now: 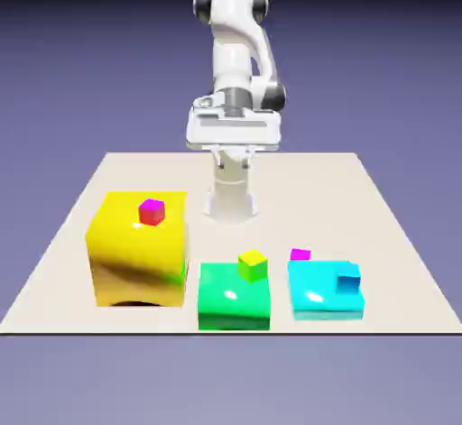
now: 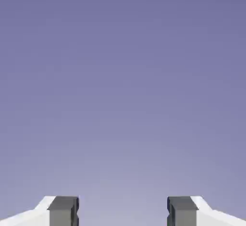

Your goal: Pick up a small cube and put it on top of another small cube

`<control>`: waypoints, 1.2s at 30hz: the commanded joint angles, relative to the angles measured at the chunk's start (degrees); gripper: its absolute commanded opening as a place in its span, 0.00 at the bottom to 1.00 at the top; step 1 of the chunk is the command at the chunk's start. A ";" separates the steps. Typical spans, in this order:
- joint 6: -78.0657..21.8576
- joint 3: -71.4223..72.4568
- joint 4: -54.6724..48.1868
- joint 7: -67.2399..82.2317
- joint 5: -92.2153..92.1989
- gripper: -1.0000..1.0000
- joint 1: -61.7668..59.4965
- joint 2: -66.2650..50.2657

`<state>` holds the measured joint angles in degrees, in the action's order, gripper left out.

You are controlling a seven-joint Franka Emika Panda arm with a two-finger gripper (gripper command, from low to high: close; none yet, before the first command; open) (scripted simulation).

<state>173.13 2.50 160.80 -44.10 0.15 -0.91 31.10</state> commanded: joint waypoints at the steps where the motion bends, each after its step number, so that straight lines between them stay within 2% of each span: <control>1: -0.73 2.08 -0.17 -1.36 0.13 0.50 -1.33 -1.30; 31: -22.53 64.37 -5.14 -42.20 3.87 0.50 -41.12 -40.17; 33: -22.92 65.47 -5.23 -42.92 3.94 0.50 -41.83 -40.86; 36: -20.70 59.25 -5.63 -46.39 8.89 0.50 -36.69 -43.84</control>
<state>152.43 61.76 155.17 -90.49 9.03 -37.60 -12.75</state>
